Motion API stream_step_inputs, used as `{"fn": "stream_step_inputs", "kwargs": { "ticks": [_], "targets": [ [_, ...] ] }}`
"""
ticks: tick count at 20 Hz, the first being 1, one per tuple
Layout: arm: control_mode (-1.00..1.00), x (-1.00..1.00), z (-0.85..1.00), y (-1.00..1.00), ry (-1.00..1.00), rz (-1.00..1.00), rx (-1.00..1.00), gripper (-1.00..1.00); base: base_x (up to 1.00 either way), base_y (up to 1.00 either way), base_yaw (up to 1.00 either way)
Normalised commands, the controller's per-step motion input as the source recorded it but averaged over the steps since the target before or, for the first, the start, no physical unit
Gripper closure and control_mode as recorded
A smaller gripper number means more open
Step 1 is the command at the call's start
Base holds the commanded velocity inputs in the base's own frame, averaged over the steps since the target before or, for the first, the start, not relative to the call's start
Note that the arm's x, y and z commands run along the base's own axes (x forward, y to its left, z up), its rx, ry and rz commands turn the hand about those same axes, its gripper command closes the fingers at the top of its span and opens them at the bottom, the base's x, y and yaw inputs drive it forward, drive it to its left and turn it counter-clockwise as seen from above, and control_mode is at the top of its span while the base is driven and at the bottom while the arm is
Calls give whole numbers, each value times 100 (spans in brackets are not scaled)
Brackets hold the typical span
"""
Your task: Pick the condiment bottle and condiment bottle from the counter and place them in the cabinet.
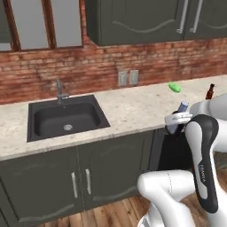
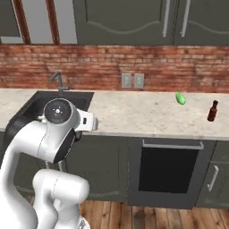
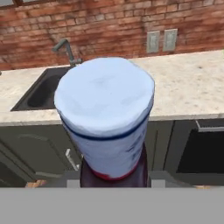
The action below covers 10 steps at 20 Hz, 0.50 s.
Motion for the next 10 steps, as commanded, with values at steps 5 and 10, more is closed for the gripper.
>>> {"fn": "stream_step_inputs", "kwargs": {
  "ticks": [5,10],
  "targets": [
    [100,0,0,0,0,0,0,100,-10,24,53],
    [100,0,0,0,0,0,0,100,0,22,53]
  ]
}}
